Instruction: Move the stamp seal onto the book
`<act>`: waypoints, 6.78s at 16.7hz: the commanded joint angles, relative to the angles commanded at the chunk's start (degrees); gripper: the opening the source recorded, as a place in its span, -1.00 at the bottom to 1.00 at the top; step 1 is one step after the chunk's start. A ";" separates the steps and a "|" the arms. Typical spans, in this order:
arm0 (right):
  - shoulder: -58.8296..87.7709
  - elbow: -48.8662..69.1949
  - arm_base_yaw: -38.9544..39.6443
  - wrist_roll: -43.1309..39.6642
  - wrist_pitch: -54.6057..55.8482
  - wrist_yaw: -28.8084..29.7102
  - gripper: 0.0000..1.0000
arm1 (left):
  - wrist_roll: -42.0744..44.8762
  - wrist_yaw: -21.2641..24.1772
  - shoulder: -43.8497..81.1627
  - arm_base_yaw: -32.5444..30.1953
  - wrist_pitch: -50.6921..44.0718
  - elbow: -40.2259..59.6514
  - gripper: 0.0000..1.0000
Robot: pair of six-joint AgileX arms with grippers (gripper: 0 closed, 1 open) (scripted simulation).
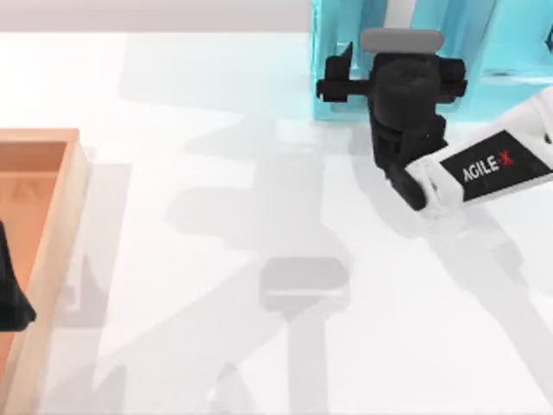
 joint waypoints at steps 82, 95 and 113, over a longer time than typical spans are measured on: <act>-24.40 -20.21 35.54 -71.13 -23.08 23.06 -1.00 | 0.00 0.00 0.00 0.00 0.00 0.00 1.00; -19.73 -21.78 35.85 -70.87 -17.27 23.44 -1.00 | 0.00 0.00 0.00 0.00 0.00 0.00 1.00; -19.47 -21.84 35.85 -70.86 -16.89 23.46 1.00 | 0.00 0.00 0.00 0.00 0.00 0.00 1.00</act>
